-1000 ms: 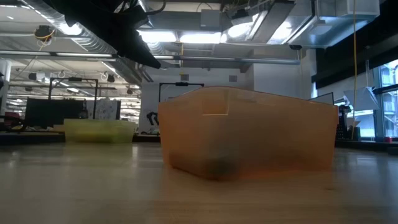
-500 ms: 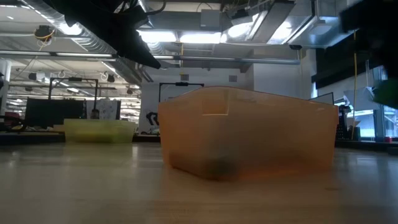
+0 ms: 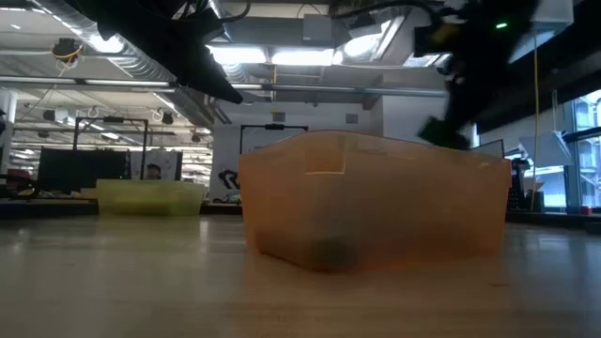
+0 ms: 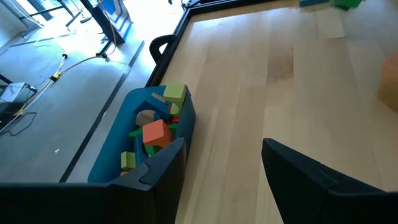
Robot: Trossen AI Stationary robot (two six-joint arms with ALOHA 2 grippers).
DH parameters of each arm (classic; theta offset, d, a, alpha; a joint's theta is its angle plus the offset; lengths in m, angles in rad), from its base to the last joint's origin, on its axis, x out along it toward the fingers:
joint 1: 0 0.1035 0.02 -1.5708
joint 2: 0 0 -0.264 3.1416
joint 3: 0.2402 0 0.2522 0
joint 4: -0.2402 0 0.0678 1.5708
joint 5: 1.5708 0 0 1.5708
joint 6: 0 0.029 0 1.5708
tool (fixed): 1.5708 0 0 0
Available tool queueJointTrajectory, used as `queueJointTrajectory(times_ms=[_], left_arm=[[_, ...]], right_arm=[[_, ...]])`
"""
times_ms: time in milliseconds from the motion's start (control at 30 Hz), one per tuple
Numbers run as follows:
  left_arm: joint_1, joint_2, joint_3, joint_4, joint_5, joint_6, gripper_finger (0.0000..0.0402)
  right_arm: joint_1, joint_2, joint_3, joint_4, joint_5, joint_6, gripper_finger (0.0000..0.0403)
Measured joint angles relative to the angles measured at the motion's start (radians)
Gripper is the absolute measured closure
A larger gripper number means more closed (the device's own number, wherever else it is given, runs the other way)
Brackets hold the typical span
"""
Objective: Sort blocks by size
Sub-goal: Put the green arch block into the blue bin
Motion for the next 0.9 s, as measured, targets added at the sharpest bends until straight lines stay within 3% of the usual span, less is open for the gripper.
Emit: queueJointTrajectory(times_ms=[533, 700, 900], left_arm=[[0.000, 0.000, 0.000, 0.000, 0.000, -0.025, 0.0205], [0.000, 0.000, 0.000, 0.001, 0.000, -0.026, 0.0205], [0.000, 0.000, 0.000, 0.003, 0.000, -0.026, 0.0205]], right_arm=[[-0.317, 0.046, 0.000, 0.774, 0.063, -0.466, 0.0363], [-0.404, 0.125, 0.000, 1.015, -0.028, -0.554, 0.0362], [-0.487, 0.240, -0.001, 1.172, -0.126, -0.558, 0.0362]])
